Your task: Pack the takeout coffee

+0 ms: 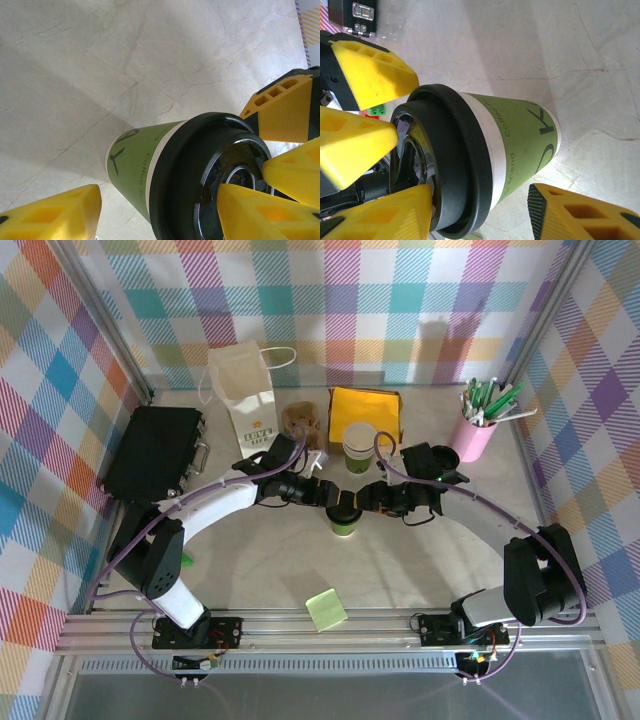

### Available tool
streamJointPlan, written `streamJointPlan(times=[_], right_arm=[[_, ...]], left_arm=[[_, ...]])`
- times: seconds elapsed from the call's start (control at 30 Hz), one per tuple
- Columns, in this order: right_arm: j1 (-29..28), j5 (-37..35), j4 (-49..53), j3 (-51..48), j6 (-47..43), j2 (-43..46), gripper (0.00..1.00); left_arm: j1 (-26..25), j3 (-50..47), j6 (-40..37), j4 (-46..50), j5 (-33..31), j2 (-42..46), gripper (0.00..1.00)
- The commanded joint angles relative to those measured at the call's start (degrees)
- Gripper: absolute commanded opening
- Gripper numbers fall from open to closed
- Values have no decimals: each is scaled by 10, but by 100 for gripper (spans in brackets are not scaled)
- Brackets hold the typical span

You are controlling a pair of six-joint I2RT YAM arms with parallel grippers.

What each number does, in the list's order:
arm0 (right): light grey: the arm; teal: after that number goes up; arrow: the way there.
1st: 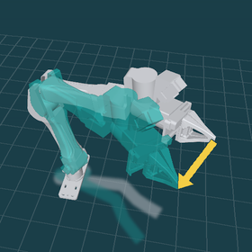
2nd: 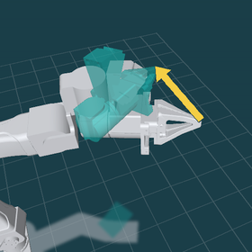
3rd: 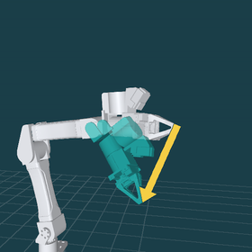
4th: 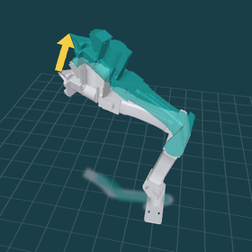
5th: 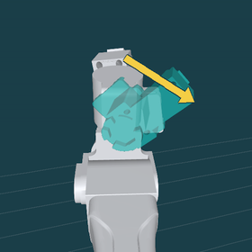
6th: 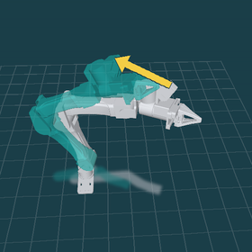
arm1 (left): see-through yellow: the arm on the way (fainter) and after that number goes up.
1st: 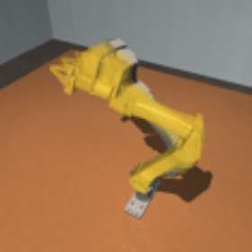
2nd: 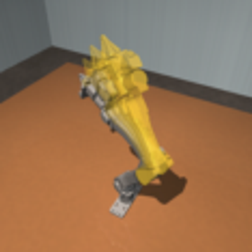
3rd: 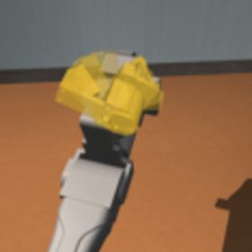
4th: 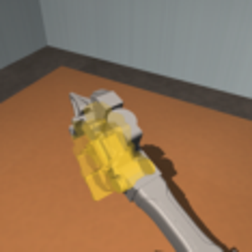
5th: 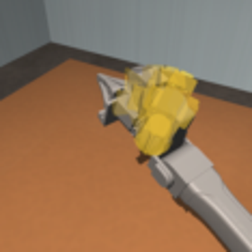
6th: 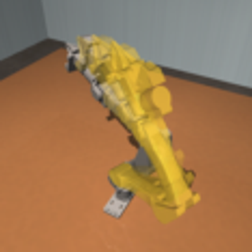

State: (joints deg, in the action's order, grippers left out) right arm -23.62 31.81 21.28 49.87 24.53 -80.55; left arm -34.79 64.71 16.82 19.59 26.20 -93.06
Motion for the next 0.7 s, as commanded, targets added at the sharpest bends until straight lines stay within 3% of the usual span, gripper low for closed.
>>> streamJointPlan(times=[0.0,0.67], right_arm=[[-3,-9,3,1,-12,-3,54],[-3,-25,14,-16,-20,-1,52]], left_arm=[[0,-4,-12,17,-4,-8,61],[0,-39,-1,2,-6,6,58]])
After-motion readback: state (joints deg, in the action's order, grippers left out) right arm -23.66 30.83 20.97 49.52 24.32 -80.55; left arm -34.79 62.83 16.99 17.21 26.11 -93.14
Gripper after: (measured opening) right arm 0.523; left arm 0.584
